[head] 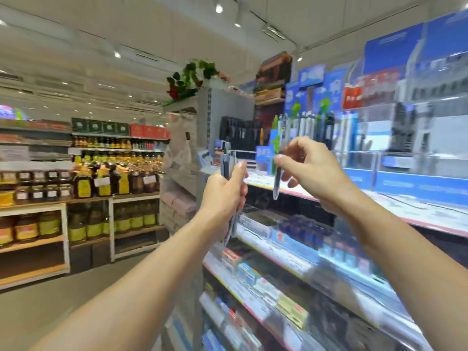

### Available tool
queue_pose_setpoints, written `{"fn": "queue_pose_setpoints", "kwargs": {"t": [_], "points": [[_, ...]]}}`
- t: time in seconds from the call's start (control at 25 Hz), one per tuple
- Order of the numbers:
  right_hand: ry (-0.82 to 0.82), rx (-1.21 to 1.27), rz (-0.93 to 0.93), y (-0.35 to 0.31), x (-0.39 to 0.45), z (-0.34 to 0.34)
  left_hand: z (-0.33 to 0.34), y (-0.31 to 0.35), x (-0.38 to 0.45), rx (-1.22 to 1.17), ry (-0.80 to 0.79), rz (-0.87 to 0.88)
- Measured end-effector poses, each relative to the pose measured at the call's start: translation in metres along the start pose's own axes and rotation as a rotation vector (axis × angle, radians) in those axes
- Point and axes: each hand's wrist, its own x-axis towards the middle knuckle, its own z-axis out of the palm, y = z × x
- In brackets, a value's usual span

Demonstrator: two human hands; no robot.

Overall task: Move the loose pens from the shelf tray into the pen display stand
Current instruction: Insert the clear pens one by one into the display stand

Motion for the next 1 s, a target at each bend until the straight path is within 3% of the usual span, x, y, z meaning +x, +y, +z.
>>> {"fn": "queue_pose_setpoints", "kwargs": {"t": [0.28,0.44,0.8,1.0], "points": [[0.021,-0.141,-0.039,0.053,0.135,0.105,-0.054,-0.050,0.172,0.231,0.092,0.078],[0.031,-0.274,-0.051,0.067,0.197,0.139,-0.067,-0.065,0.259,0.214,0.101,0.133],[0.243,-0.409,0.060,0.108,0.295,0.172,-0.059,-0.105,0.415,-0.078,-0.174,0.190],[0.298,-0.329,0.132,0.125,0.336,0.192,-0.060,-0.116,0.475,-0.144,-0.316,0.156]]}}
